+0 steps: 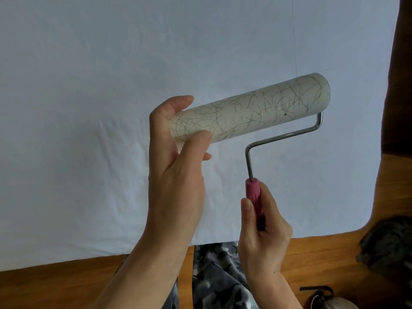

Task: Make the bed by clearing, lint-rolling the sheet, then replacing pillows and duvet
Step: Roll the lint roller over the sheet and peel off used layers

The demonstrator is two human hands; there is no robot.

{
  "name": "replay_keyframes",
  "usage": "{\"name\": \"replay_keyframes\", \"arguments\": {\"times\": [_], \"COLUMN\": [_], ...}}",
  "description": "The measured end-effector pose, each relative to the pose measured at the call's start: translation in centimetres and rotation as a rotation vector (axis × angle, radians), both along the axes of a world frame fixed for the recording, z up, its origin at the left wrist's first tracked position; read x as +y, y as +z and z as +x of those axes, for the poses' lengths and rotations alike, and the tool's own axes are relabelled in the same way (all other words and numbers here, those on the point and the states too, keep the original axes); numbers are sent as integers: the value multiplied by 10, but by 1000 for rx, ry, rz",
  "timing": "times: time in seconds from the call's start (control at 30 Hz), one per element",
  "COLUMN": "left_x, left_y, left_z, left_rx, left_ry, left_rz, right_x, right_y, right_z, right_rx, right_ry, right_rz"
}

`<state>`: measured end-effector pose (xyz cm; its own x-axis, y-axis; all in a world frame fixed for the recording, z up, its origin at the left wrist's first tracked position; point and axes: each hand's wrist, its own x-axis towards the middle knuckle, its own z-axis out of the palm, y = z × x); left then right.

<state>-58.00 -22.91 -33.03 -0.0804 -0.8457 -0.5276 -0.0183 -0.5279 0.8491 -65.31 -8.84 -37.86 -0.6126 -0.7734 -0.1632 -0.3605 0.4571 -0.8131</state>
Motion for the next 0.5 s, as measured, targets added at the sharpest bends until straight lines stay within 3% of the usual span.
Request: {"name": "replay_keyframes", "arguments": {"times": [0.5], "left_x": [0], "left_y": [-3], "left_z": [-2], "left_rx": [24], "left_ry": [-10], "left_rz": [-26], "right_x": [0], "right_y": [-1], "right_z": [4], "right_rx": [-54], "right_ry": [-10], "right_rz": [-25]}}
